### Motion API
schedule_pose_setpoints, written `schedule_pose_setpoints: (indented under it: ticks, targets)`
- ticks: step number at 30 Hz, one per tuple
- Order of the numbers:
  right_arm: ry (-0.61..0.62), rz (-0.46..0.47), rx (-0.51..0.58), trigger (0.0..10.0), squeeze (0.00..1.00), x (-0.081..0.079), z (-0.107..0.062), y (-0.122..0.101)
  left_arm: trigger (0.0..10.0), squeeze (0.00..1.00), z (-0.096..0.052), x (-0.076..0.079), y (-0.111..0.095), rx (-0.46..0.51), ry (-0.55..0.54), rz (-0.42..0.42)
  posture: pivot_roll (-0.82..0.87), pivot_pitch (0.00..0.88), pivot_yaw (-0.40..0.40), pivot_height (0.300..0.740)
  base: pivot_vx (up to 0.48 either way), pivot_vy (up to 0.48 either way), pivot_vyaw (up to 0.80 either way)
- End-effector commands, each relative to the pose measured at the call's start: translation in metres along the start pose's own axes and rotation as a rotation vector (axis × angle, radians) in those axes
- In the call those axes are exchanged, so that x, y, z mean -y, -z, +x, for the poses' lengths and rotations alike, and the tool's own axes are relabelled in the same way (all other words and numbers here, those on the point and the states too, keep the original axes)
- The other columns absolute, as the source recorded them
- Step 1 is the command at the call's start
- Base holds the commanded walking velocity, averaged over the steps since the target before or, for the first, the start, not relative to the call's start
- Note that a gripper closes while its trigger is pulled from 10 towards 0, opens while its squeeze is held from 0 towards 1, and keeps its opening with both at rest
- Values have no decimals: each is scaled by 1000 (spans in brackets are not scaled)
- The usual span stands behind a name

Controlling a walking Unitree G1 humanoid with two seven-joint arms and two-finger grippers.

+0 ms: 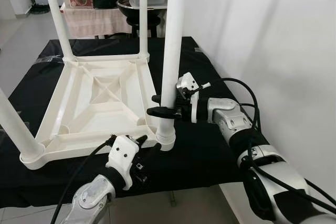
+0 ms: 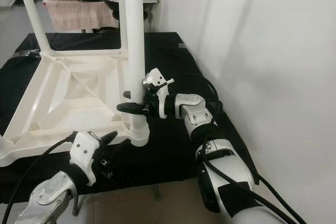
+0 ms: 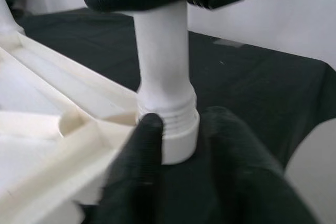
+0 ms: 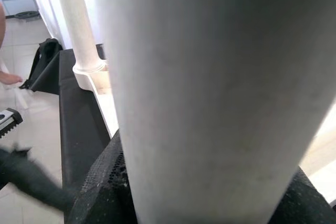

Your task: Building children table

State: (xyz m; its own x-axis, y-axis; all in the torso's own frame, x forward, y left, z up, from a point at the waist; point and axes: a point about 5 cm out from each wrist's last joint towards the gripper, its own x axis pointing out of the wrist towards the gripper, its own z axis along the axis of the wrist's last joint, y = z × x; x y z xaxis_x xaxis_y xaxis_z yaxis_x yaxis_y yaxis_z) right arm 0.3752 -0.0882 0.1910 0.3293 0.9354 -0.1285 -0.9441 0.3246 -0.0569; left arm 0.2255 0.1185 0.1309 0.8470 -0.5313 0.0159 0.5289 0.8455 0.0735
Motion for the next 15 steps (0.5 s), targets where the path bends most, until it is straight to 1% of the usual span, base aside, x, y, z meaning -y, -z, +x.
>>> schedule_pose_setpoints:
  ticks: [1, 2, 3, 4, 5, 6, 8, 9, 10, 11, 12, 14, 15]
  targets:
    - [92, 58, -66, 0, 0, 0, -3, 19, 0, 0, -3, 8, 2, -22, 33, -36, 42, 0, -67, 740, 0, 0, 0]
    - [92, 58, -66, 0, 0, 0, -3, 19, 0, 0, -3, 8, 2, -22, 33, -36, 42, 0, -67, 740, 0, 0, 0]
    - [201, 83, -91, 0, 0, 2, -3, 26, 0, 0, -6, 12, 3, -31, 39, -44, 44, 0, -71, 740, 0, 0, 0]
    - [437, 130, -93, 0, 0, 5, -2, 35, 0, 0, -9, 13, 4, -34, 27, -49, 46, 0, -79, 740, 0, 0, 0]
    - [437, 130, -93, 0, 0, 5, -2, 35, 0, 0, -9, 13, 4, -34, 27, -49, 46, 0, -79, 740, 0, 0, 0]
    - [559, 142, -97, 0, 0, -12, 2, 47, 0, 0, -10, 11, 4, -27, 4, -57, 53, 0, -80, 740, 0, 0, 0]
    - [559, 142, -97, 0, 0, -12, 2, 47, 0, 0, -10, 11, 4, -27, 4, -57, 53, 0, -80, 740, 0, 0, 0]
    - [650, 170, -93, 0, 0, -30, 3, 54, 0, 0, -10, 8, 4, -18, -20, -52, 44, 0, -71, 740, 0, 0, 0]
    - [692, 172, -88, 0, 0, -42, 5, 58, 0, 0, -8, 5, 4, -13, -40, -43, 30, 0, -56, 740, 0, 0, 0]
    - [692, 172, -88, 0, 0, -42, 5, 58, 0, 0, -8, 5, 4, -13, -40, -43, 30, 0, -56, 740, 0, 0, 0]
    - [692, 168, -85, 0, 0, -49, 7, 60, 157, 0, -7, 2, 4, -10, -51, -37, 30, 0, -56, 740, 0, 0, 0]
    - [687, 162, -92, 0, 0, -50, 10, 62, 157, 0, -6, 0, 5, -10, -63, -28, 33, 0, -59, 740, 0, 0, 0]
    - [696, 140, -110, 0, 0, -44, 13, 63, 4314, 0, -3, -3, 5, -11, -78, -11, 36, 0, -65, 740, 0, 0, 0]
